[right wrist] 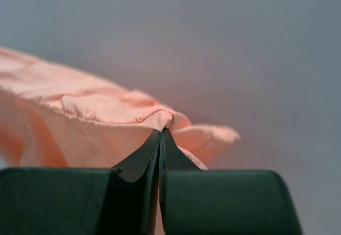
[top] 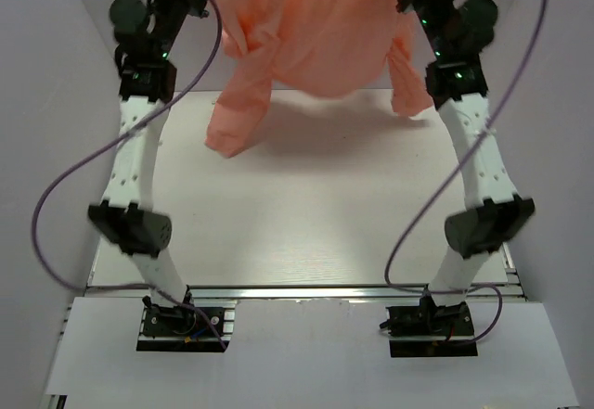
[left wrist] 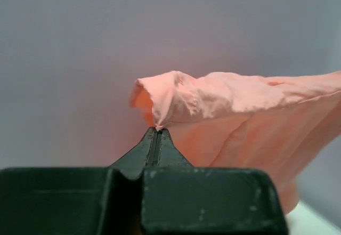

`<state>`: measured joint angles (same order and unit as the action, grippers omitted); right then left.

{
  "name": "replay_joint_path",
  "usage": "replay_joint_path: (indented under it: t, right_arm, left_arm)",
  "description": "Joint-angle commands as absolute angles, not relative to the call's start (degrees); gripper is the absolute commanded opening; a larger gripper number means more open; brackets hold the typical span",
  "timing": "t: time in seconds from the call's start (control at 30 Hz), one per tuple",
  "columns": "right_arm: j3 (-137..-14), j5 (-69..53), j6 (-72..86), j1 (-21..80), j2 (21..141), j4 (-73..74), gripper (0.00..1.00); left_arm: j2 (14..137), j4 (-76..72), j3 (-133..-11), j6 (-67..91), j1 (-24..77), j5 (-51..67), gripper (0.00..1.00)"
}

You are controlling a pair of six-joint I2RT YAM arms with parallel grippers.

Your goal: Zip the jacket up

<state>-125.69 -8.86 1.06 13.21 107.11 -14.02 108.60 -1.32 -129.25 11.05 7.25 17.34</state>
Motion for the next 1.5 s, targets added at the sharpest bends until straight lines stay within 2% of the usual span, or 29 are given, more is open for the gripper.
replay_joint_path:
  t: [0.0,0.03,0.07,0.1,0.13,0.17,0.2,0.27,0.3,0.33,0.37,0.47,0.5,0.53,0.57,0.67,0.77,0.87,0.97,1.13,1.17,1.33,1.47]
  right_arm:
    - [-113.5,-15.8,3.2,13.3,96.1,-21.7,0.0]
    - [-101.1,-17.0,3.4,13.3,93.3,-22.1,0.0]
    - [-94.3,-18.3,4.0,13.3,87.7,-24.4,0.0]
    - [-87.4,-19.0,4.9,13.4,85.0,-26.0,0.0]
    - [-74.5,-19.5,5.5,13.4,80.4,-27.3,0.0]
    - [-68.2,-19.3,6.7,13.6,78.5,-30.2,0.0]
    - [-62.5,-19.2,8.0,13.9,76.8,-31.5,0.0]
    - [-49.0,-17.5,9.8,14.8,72.9,-31.4,0.0]
    - [-42.5,-12.9,11.8,15.7,69.1,-28.3,0.0]
    - [-39.4,-12.8,11.8,15.7,69.1,-26.7,0.0]
    - [-36.7,-11.3,12.9,15.7,67.9,-25.0,0.07]
    - [-27.8,-2.5,16.8,15.8,61.2,-19.1,0.39]
    - [-26.5,2.9,17.0,15.8,57.2,-17.3,0.63]
    - [-25.8,5.5,16.7,15.7,55.0,-15.1,0.78]
    - [-25.8,7.6,17.3,15.7,53.1,-10.4,0.89]
    - [-28.4,13.2,19.6,15.7,45.0,-3.7,0.89]
    - [-34.0,17.2,20.7,15.8,42.5,2.9,0.89]
    - [-38.9,22.3,24.8,15.7,42.1,12.0,0.89]
    - [-44.2,21.9,24.8,15.7,44.1,18.4,0.89]
    - [-48.0,11.2,27.2,15.9,49.4,29.3,0.89]
    - [-47.5,10.1,28.7,15.9,50.9,30.6,0.89]
    - [-39.6,9.8,32.6,15.9,54.9,31.1,0.89]
    - [-38.5,12.2,32.4,15.8,60.3,28.8,0.89]
  left_arm:
    - [96.5,-5.8,-112.4,11.4,9.4,22.4,0.0]
    - [90.2,-8.2,-106.4,11.3,9.4,22.4,0.0]
    - [87.0,-9.3,-100.3,11.3,9.4,22.7,0.0]
    - [83.9,-10.4,-87.9,11.9,9.5,22.8,0.0]
    - [78.2,-11.9,-81.8,12.6,9.6,23.1,0.01]
    - [75.7,-12.3,-76.0,14.7,10.1,22.8,0.06]
    - [73.5,-12.6,-64.7,16.2,10.5,22.3,0.08]
    - [68.5,-13.4,-54.6,20.1,12.6,21.4,0.1]
    - [65.7,-9.3,-43.7,24.2,15.9,17.9,0.23]
    - [65.7,-9.2,-43.6,24.3,15.9,17.8,0.23]
    - [65.0,-6.5,-40.6,25.6,17.0,17.8,0.29]
    - [62.4,-0.2,-31.8,29.6,20.9,19.9,0.63]
    - [61.4,2.4,-30.0,32.0,21.6,20.3,0.82]
    - [58.3,3.3,-29.0,33.0,22.2,21.3,0.97]
    - [56.3,4.1,-28.4,33.9,22.4,21.4,0.98]
    - [48.9,9.2,-30.8,33.8,22.5,18.1,0.98]
    - [45.9,14.9,-37.6,32.3,22.5,13.4,0.98]
    - [48.0,17.9,-43.7,31.5,22.5,9.8,0.98]
    - [52.5,17.9,-47.7,31.2,22.6,6.8,0.98]
    - [70.7,16.2,-56.3,27.8,22.5,2.3,0.98]
    - [74.0,16.7,-61.5,26.5,22.5,1.2,0.98]
    - [96.2,14.2,-74.0,20.6,22.5,1.1,0.98]
    - [112.4,18.4,-90.8,15.3,22.5,0.8,0.98]
